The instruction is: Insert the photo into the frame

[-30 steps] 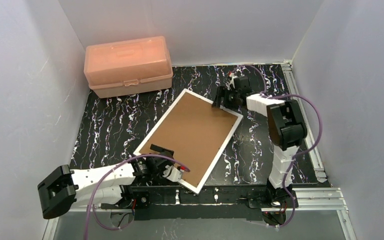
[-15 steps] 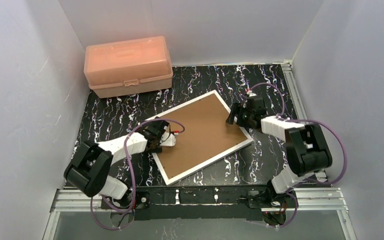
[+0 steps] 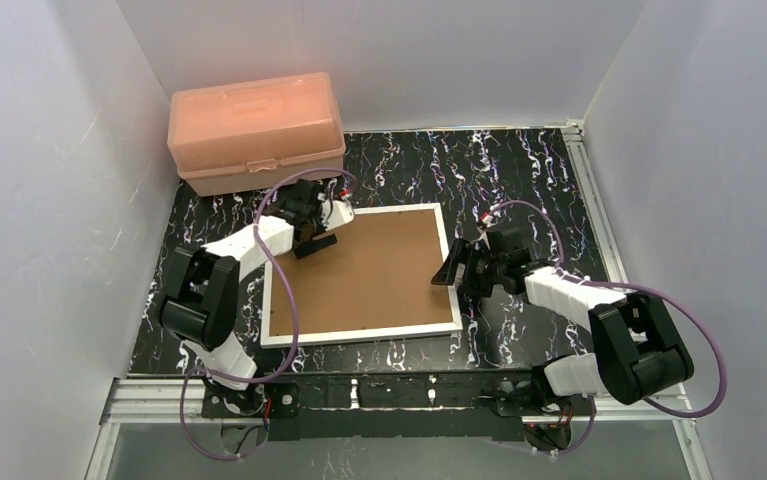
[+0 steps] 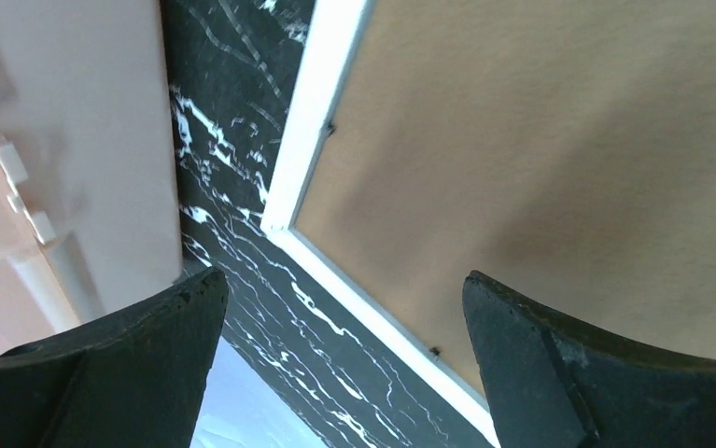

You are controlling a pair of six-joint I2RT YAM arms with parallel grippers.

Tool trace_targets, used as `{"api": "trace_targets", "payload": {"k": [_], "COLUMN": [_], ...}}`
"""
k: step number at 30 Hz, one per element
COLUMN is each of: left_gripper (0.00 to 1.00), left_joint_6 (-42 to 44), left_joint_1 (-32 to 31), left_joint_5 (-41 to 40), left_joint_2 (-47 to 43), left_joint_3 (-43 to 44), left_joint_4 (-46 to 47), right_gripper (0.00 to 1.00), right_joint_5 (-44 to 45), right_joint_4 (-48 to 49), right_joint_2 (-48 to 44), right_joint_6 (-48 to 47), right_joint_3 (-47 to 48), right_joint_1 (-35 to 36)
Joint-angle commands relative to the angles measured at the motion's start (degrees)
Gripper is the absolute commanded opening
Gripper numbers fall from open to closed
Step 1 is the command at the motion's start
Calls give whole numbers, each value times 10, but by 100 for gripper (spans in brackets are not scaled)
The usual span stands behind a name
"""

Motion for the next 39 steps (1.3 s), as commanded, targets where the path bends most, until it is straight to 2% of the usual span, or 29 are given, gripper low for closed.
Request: {"api": "trace_targets", "payload": {"k": [1,7,9,11,16,21,28,33,39], "left_gripper": [94,93,88,79,63,46,33,16,9], "left_joint_6": [-54,-118,-148,-167,-195,-218,-219,-215,-212], "left_joint_1": [55,169,214,257,292,308,311,312,314], "left_joint_5": [65,209,289,345,411,431,426,416,415], "left_joint_2": [-34,-62,-44,-27,4,52,106,113,116], "left_joint_3": [54,176,207,205,138,138,140,129,123], "left_joint_4": [-96,-319,-408,-451,-458,-441,-423,-407,-399], "right_gripper": [89,89,87,85,83,81,80,80,79], "right_joint_5": [12,-23,-46,-81,-133,-172,-179,-180,-176], "right_joint_4": [-130,-182,-180,-164,-123,-101,-98,-99,-79], "right_joint_2": [-2,-37,-39,-34,-22,-11,-1,13,35], "right_joint_6": [-31,-46,-44,-32,-12,0,1,-2,-7], "right_joint_3": [56,107,109,101,83,81,78,76,61], "right_joint_1": [-11,-52,-54,-54,-54,-54,-55,-54,-55]}}
